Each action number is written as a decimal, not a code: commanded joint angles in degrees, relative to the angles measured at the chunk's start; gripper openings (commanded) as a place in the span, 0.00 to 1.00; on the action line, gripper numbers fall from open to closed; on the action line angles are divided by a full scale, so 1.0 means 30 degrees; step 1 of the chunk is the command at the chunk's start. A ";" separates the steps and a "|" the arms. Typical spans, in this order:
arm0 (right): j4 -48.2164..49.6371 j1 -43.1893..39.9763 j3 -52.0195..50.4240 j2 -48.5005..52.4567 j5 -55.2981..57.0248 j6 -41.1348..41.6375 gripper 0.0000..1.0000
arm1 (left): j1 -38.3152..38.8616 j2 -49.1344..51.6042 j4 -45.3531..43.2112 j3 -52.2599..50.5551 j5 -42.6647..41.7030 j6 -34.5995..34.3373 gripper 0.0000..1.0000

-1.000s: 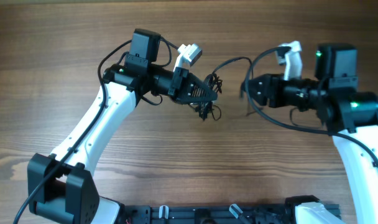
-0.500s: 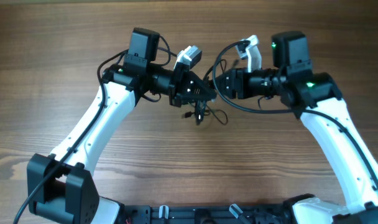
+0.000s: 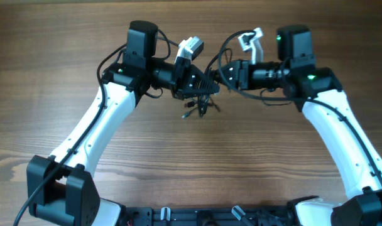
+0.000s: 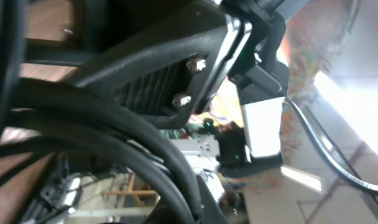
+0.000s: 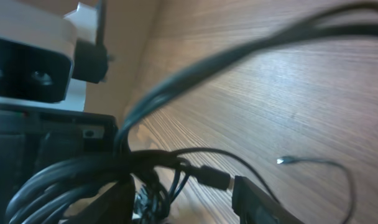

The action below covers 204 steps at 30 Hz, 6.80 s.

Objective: Untangle cables

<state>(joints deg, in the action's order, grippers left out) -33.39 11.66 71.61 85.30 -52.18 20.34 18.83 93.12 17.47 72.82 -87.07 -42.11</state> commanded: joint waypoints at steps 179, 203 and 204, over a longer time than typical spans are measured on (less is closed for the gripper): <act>-0.7650 -0.4911 0.1129 -0.7635 0.2601 -0.0299 0.04 | 0.2470 0.3126 0.9996 0.0831 1.7369 1.8731 0.61; -0.8743 -0.4911 0.1122 -0.7286 0.3971 -0.0270 0.04 | 0.3781 0.8109 0.8378 0.0743 2.2258 1.4105 0.13; -0.8750 -0.4911 0.1122 -0.7286 0.3978 -0.0284 0.04 | 0.3781 0.8109 0.8422 0.0743 2.1944 1.3537 0.04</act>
<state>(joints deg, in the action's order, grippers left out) -59.64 -3.16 73.97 63.07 -40.95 19.29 29.91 116.51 42.33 75.40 -21.91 5.02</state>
